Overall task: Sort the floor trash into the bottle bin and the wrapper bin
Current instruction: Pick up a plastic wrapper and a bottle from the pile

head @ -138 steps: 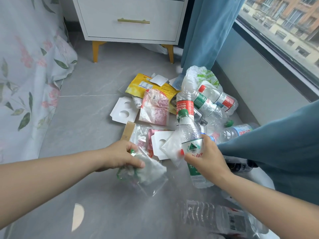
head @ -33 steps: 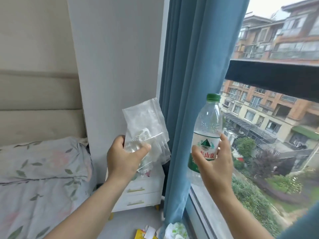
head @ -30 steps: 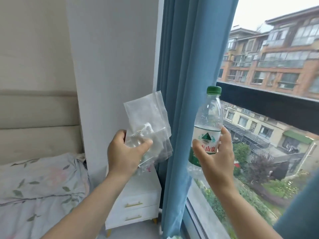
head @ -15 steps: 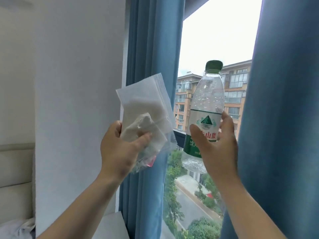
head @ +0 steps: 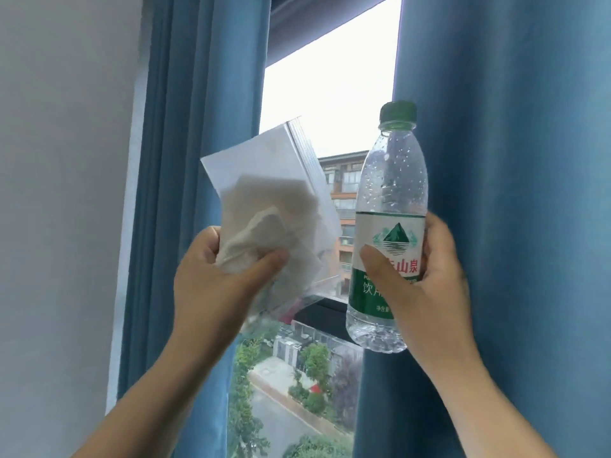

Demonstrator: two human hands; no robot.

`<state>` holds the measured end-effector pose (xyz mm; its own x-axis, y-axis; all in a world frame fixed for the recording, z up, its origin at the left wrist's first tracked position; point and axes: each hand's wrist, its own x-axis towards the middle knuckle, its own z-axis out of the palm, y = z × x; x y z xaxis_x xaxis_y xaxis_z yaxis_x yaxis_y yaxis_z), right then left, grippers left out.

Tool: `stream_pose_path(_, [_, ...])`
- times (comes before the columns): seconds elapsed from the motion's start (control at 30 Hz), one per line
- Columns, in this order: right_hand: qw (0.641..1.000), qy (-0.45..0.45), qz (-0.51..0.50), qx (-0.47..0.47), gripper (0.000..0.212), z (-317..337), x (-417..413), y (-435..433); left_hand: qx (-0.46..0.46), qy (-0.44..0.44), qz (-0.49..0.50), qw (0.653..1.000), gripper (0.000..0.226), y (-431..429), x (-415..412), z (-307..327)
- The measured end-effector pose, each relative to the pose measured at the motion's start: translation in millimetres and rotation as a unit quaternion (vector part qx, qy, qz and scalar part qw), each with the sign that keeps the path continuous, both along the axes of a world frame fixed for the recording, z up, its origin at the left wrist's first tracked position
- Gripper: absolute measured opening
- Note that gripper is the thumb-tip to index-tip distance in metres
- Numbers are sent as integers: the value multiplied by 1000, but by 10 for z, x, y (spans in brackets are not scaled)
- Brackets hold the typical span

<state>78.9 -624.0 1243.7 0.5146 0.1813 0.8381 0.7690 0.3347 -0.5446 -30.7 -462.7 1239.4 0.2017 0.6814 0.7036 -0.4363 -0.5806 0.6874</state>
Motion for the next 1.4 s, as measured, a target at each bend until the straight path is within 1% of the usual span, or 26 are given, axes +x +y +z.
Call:
stream_pose_path(0.13, [994, 12, -107, 15, 53, -27, -65, -168, 0, 9, -111, 994, 40, 2, 235, 50])
stream_pose_path(0.27, [974, 40, -220, 38, 51, -87, -211, -453, 18, 26, -223, 974, 38, -167, 443, 71])
stream_pose_path(0.4, [944, 55, -322, 44, 53, -198, -476, -827, 26, 47, -339, 939, 39, -487, 604, 39])
stream_pose_path(0.53, [899, 50, -431, 56, 55, -227, -831, -1302, 28, 52, -439, 897, 45, -1016, 683, 24])
stream_pose_path(0.73, [830, 35, -555, 52, 52, -234, -1465, -2043, 30, 56, -572, 818, 32, -1995, 580, 25])
stream_pose_path(0.9, [769, 31, -637, 43, 51, -183, -2024, -2650, 34, 41, -654, 755, 35, -2868, 353, 55])
stream_pose_path(1.0, [722, 32, -690, 40, 57, -167, -2383, -2992, 28, 41, -699, 713, 38, -3383, 166, 38])
stream_pose_path(1.13, [673, 39, -738, 45, 60, -210, -2876, -3353, 27, 45, -753, 656, 39, -4021, -131, -13])
stream_pose_path(1.27, [630, 46, -773, 49, 56, -296, -3338, -3642, 27, 47, -805, 590, 35, -4589, -460, -97])
stream_pose_path(1.4, [566, 50, -821, 55, 55, -393, -3680, -3908, 39, 61, -846, 528, 42, -5110, -690, -189])
